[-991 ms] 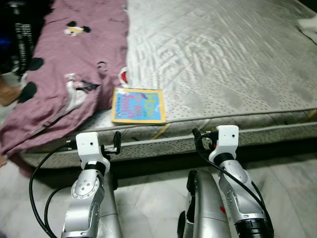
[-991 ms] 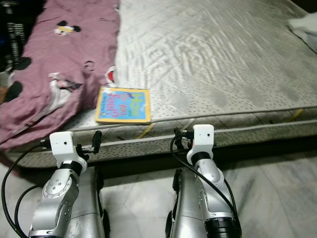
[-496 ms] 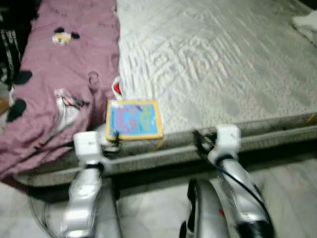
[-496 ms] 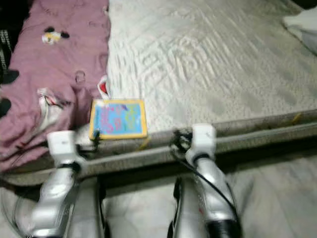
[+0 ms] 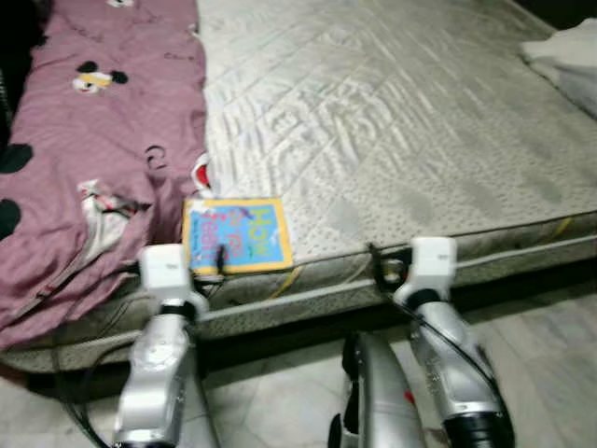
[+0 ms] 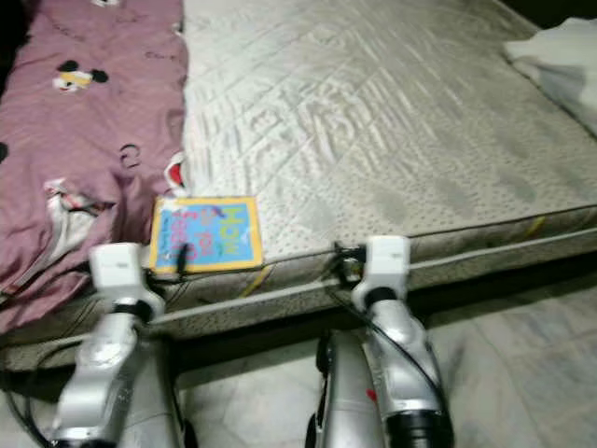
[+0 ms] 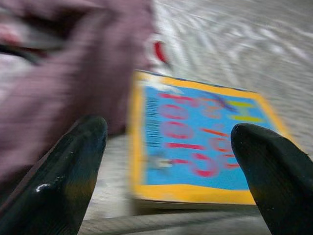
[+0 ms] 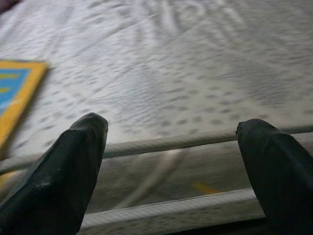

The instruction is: Clean up the room

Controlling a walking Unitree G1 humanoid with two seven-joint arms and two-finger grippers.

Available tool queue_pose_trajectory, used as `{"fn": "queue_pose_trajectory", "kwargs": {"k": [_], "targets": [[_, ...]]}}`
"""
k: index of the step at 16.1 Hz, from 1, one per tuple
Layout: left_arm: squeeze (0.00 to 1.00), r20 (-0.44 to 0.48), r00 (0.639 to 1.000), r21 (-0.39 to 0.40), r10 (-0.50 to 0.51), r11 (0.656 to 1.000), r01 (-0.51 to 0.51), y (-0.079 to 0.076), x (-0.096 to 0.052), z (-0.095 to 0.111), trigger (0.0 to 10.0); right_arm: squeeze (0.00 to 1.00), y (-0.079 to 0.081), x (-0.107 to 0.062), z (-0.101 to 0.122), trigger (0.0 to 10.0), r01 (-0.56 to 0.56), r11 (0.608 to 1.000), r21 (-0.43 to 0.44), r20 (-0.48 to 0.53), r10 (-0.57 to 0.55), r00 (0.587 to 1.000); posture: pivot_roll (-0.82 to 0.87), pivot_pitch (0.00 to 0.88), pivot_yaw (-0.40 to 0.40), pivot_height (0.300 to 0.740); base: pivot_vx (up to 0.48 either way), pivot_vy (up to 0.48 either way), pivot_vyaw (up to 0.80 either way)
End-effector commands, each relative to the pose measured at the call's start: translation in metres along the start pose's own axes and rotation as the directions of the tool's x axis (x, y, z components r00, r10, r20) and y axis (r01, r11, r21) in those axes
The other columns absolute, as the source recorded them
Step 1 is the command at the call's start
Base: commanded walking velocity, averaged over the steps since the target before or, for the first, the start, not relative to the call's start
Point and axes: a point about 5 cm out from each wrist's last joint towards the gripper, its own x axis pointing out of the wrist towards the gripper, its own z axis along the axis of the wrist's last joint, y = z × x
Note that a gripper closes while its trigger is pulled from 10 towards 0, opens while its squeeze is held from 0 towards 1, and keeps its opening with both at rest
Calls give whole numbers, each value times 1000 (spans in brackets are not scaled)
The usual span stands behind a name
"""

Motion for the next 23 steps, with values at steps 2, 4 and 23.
{"fn": "queue_pose_trajectory", "kwargs": {"k": [2,4,23], "targets": [[0,49,997,17,61,998,-62,10,12,8,10000,0,-6,-4,-2,10000,10,1000,15,-17,-9,1000,-15,124,-49,496,0,0,0],[0,68,993,12,97,995,-98,17,22,14,10000,0,-6,-7,-2,10000,7,1000,19,-24,-6,1000,-18,132,-49,496,0,0,0],[0,-170,984,-203,48,976,-82,-22,47,-28,10000,0,-16,-24,2,10000,54,998,23,-40,-53,998,-90,153,-20,496,0,0,0]]}}
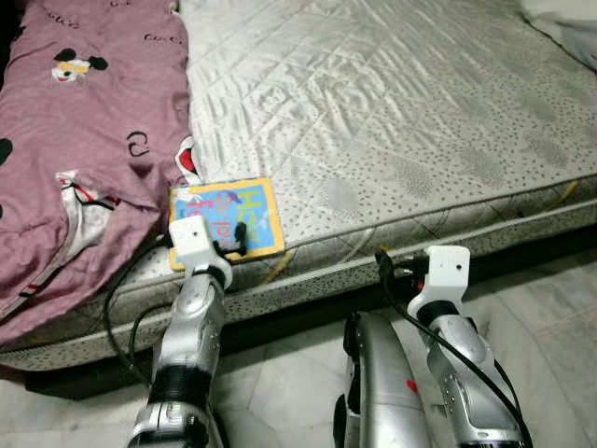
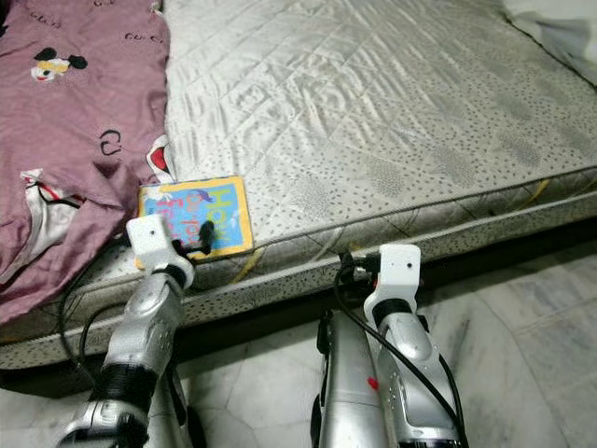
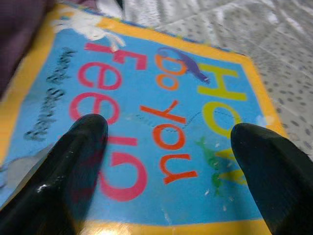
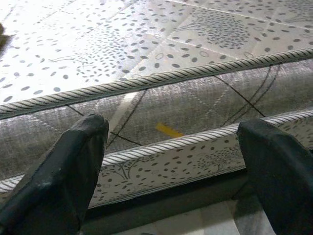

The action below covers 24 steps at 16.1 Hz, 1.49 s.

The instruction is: Clean up the room

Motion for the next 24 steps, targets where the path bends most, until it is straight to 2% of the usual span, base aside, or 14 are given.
{"fn": "queue_pose_trajectory", "kwargs": {"k": [1,5,6,11,13,14,19,21,24], "targets": [[0,-56,995,-18,88,996,-89,19,-11,-12,10000,0,-1,1,-4,10000,-4,1000,10,-26,4,1000,-83,152,-22,496,0,0,0],[0,37,985,-30,171,985,-170,40,-28,8,10000,0,0,6,-4,10000,-18,1000,9,-33,18,999,-57,149,-34,496,0,0,0],[0,57,982,-26,179,984,-178,41,-32,13,10000,0,0,7,-5,10000,-20,1000,11,-36,21,999,-52,149,-34,496,0,0,0],[0,37,981,-5,188,982,-188,44,-36,14,10000,0,0,11,-6,10000,-26,1000,18,-41,26,999,-50,145,-32,496,0,0,0],[0,-48,983,-15,177,984,-178,46,-30,0,10000,0,-1,11,-4,10000,-16,1000,19,-34,17,999,-59,146,-30,496,0,0,0],[0,-105,974,-27,203,978,-207,52,-23,-9,10000,0,-1,12,-4,10000,-14,1000,18,-32,14,999,-68,144,-30,496,0,0,0],[0,-140,972,-35,190,980,-196,59,-9,-10,10000,0,-4,12,-2,10000,2,1000,7,-21,-2,1000,-77,142,-28,496,0,0,0],[0,-151,977,-48,152,986,-161,59,-1,-12,10000,0,-4,12,-1,10000,5,1000,-1,-16,-5,1000,-82,144,-29,496,0,0,0],[0,-171,984,-117,56,990,-77,51,7,-13,10000,0,-6,12,1,10000,12,1000,-20,-9,-13,1000,-99,141,-33,496,0,0,0]]}}
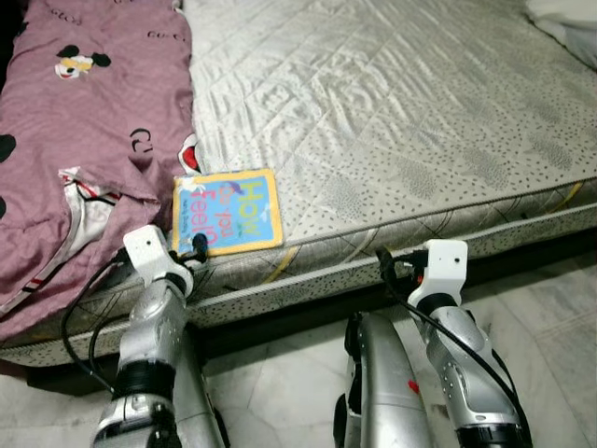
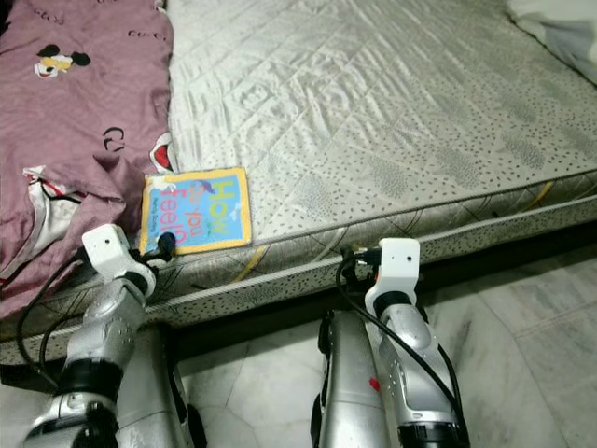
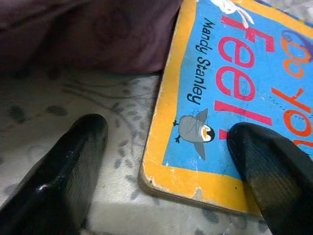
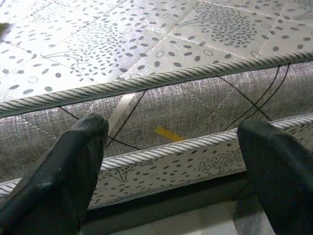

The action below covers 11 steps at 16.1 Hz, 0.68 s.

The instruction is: Clean up the room

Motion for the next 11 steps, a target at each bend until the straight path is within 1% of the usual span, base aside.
{"fn": "queue_pose_trajectory", "kwargs": {"k": [1,2,3,4,6,8,9,11], "targets": [[0,-98,994,-15,-38,999,37,-3,0,-19,10000,0,-1,0,2,10000,4,1000,-7,10,-4,1000,-100,142,-32,496,0,0,0],[0,-125,989,-30,-77,997,74,-7,1,-22,10000,0,-1,0,2,10000,5,1000,-8,11,-5,1000,-101,140,-32,496,0,0,0],[0,-143,984,-28,-106,994,103,-11,2,-25,10000,0,-1,0,2,10000,6,1000,-8,12,-6,1000,-101,140,-32,496,0,0,0],[0,-170,973,-24,-160,987,158,-17,4,-27,10000,0,-2,0,3,10000,10,1000,-10,17,-9,1000,-106,140,-30,496,0,0,0],[0,-178,960,5,-215,976,219,-24,6,-26,10000,0,-2,0,4,10000,15,1000,-12,20,-15,1000,-106,140,-30,496,0,0,0],[0,-176,948,9,-264,963,270,-32,8,-24,10000,0,-3,0,5,10000,17,1000,-15,23,-17,1000,-108,137,-29,496,0,0,0],[0,-185,939,12,-291,954,298,-38,8,-25,10000,0,-3,1,5,10000,17,1000,-17,24,-16,1000,-108,134,-29,496,0,0,0],[0,-198,922,5,-332,941,339,-44,9,-29,10000,0,-3,1,5,10000,18,1000,-20,27,-18,999,-110,132,-29,496,0,0,0]]}}
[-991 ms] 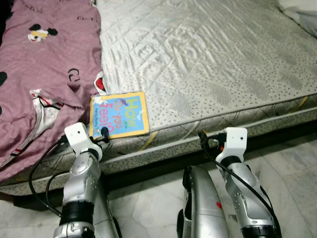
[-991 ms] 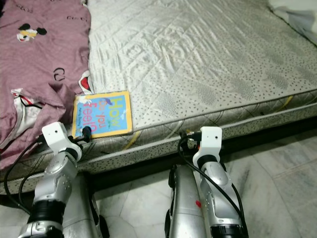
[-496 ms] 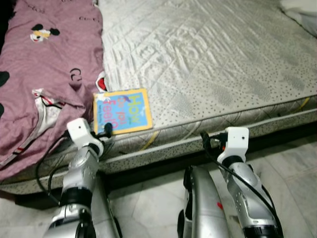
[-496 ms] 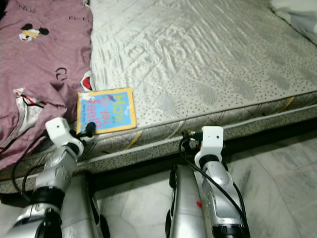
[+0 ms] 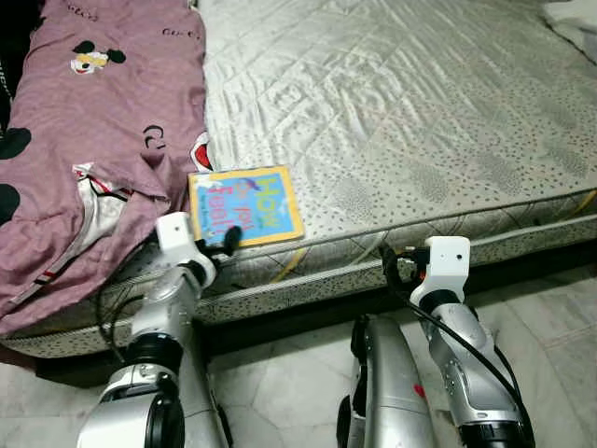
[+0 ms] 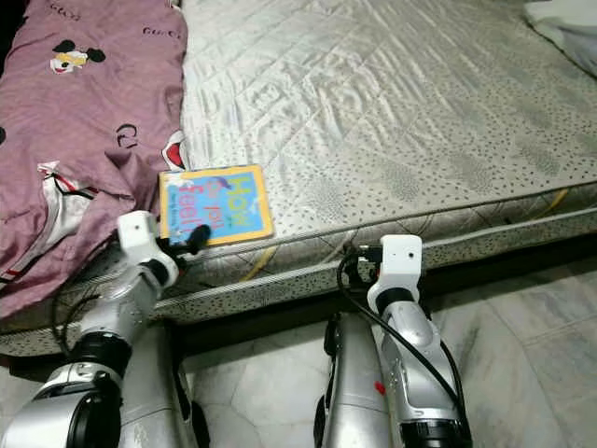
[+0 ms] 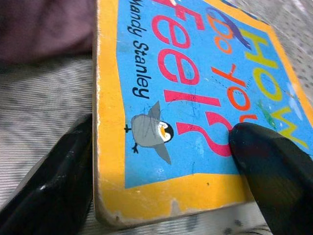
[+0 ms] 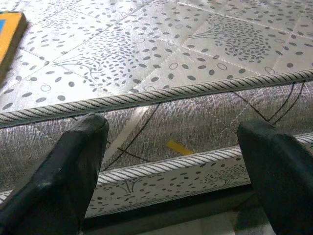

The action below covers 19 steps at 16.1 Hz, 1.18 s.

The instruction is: Clean up the room

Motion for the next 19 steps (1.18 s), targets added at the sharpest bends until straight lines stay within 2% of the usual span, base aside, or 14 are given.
{"fn": "queue_pose_trajectory", "kwargs": {"k": [1,2,3,12,19], "targets": [[0,-98,992,-22,-77,997,76,-16,2,-24,10000,0,-1,0,1,10000,12,1000,-5,6,-12,1000,-111,130,-29,496,0,0,0],[0,-89,992,-36,-90,996,87,-17,2,-23,3569,0,-1,0,1,10000,14,1000,-6,7,-14,1000,-112,130,-30,496,0,0,0],[0,-83,990,-50,-112,993,108,-20,4,-23,0,0,-1,1,2,10000,15,1000,-8,8,-14,1000,-111,129,-31,496,0,0,0],[0,-38,981,-64,-189,980,186,-40,13,-13,0,0,0,3,3,10000,6,1000,-14,15,-5,1000,-105,119,-39,496,0,0,0],[0,12,981,-39,-192,981,193,-43,16,-3,0,0,0,5,3,10000,4,1000,-23,17,-4,1000,-100,115,-41,496,0,0,0]]}}
